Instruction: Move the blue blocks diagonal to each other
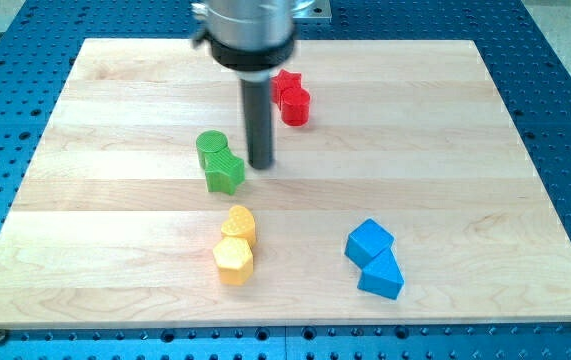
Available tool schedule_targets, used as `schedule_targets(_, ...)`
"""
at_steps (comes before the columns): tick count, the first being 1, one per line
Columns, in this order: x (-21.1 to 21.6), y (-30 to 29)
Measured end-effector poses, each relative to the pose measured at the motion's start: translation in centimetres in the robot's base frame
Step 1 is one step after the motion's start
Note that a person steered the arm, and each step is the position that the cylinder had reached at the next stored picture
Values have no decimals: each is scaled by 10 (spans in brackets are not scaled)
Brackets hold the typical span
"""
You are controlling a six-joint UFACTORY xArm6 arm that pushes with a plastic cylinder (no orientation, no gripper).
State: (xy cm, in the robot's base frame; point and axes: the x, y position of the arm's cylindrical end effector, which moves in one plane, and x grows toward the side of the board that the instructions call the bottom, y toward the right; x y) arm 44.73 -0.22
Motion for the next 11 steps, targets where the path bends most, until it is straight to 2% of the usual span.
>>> schedule_targets(1,73,-11)
schedule_targets(2,108,-35)
schedule_targets(3,131,0)
schedule_targets(4,150,74)
schedule_targets(5,141,145)
schedule_targets(6,131,164)
schedule_targets(8,153,120)
schedule_targets(9,119,66)
schedule_targets(10,119,31)
schedule_targets(11,80,15)
